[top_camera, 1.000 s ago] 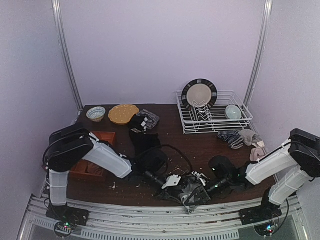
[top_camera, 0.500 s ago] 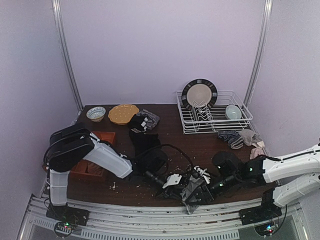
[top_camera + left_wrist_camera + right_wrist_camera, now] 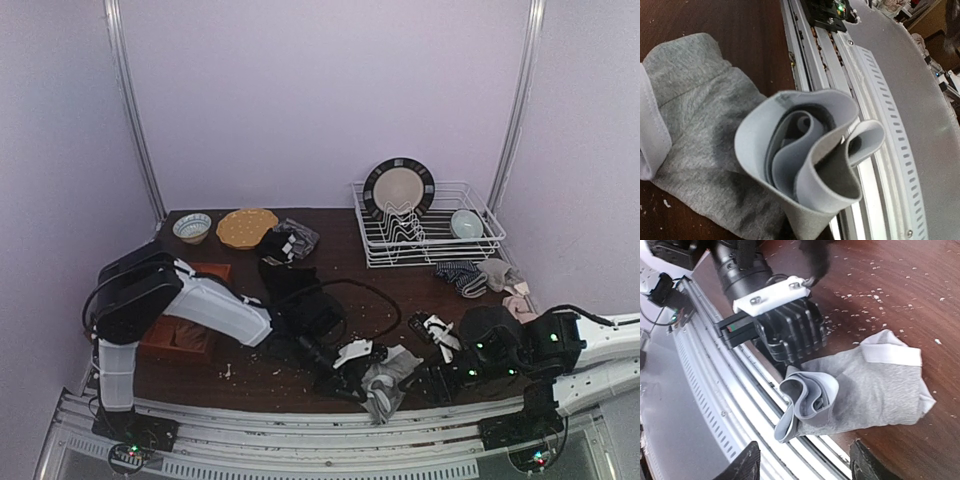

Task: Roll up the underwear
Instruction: Roll the underwear at the center of the board.

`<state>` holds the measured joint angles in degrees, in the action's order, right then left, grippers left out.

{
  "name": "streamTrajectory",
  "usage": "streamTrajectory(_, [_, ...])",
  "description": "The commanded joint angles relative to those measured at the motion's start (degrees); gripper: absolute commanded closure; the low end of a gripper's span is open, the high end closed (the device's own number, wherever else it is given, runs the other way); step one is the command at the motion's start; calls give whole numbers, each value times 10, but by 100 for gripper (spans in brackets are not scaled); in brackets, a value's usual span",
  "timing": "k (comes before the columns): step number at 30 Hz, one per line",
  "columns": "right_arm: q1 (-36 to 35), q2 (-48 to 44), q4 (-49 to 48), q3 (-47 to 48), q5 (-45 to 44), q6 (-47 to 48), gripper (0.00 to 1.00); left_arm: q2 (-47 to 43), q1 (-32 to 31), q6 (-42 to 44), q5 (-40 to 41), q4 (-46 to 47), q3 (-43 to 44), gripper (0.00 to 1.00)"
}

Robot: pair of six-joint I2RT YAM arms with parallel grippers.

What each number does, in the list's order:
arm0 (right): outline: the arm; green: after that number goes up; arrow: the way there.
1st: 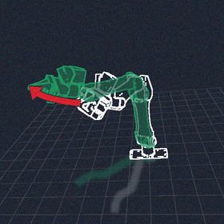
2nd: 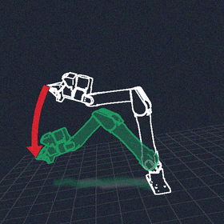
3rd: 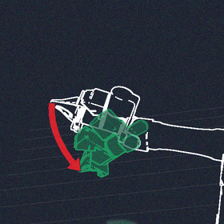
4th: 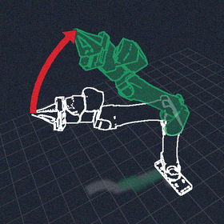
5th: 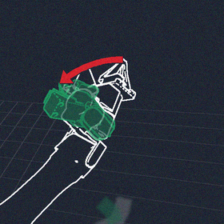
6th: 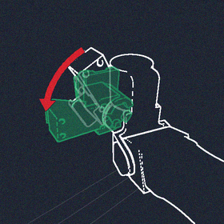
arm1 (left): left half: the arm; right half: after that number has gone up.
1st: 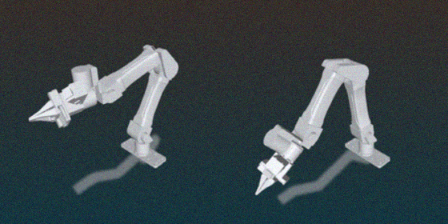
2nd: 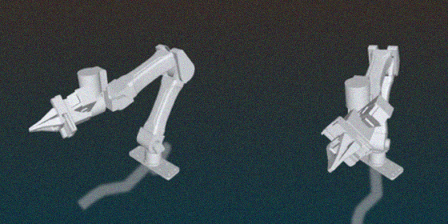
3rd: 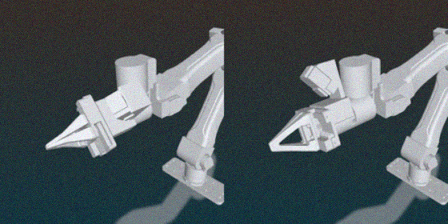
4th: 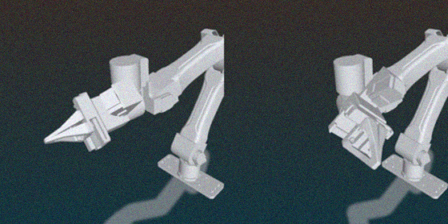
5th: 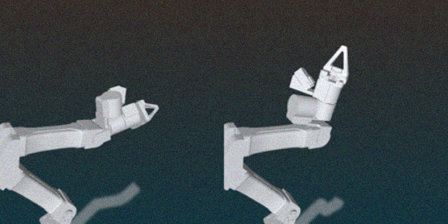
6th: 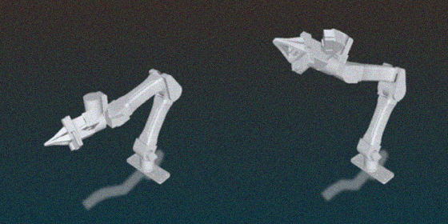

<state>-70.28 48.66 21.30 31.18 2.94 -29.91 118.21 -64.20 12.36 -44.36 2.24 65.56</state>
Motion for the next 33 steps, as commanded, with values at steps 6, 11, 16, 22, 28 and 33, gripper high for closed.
streamTrajectory(6, [-64,26,22,34,-133,52,53,42,-1,-150,-3,-230,151,100])
streamTrajectory(11, [-89,73,3,41,-135,76,64,91,0,-183,-18,-303,210,100])
streamTrajectory(16, [-116,135,-9,61,-146,99,65,122,5,-219,-36,-318,228,100])
streamTrajectory(22, [-118,200,-58,64,-153,118,57,138,20,-272,-51,-295,216,100])
streamTrajectory(28, [-104,277,-70,70,-160,99,70,136,25,-298,-50,-282,209,100])
streamTrajectory(33, [-80,296,-79,43,-163,54,85,121,25,-313,-35,-257,189,92])
